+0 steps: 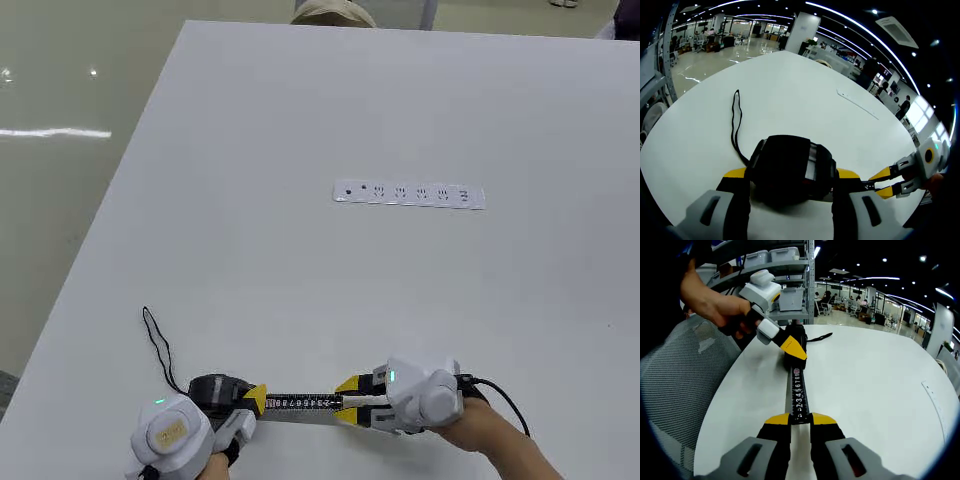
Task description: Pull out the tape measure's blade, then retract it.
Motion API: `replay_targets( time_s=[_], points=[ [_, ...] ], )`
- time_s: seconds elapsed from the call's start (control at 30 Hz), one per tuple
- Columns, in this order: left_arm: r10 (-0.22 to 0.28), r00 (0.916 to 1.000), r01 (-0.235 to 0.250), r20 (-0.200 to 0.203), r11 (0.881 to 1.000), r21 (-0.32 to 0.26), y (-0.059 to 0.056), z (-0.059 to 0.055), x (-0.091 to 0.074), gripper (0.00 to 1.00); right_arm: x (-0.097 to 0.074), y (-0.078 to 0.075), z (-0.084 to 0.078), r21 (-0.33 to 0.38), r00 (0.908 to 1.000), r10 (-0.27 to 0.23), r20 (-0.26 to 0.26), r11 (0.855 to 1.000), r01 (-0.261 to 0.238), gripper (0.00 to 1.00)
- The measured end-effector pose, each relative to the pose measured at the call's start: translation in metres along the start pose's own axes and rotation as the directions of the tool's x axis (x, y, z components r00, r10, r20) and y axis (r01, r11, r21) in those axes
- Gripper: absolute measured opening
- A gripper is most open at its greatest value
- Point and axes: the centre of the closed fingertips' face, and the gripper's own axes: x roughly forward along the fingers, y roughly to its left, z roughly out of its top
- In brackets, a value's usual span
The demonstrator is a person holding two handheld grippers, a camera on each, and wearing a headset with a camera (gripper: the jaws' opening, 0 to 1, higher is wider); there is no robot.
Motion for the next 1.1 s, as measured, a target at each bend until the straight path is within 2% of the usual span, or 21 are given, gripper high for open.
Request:
replay_targets(
  time_s=[1.1],
  points=[
    [-0.006, 1.0000, 0.006, -0.003, 1.000, -0.009, 0.001, 0.001, 0.000, 0.64, 0.024, 0.001, 0.016, -0.002, 0.9998, 0.015, 0.011, 1.000, -0.015, 0.12]
  ],
)
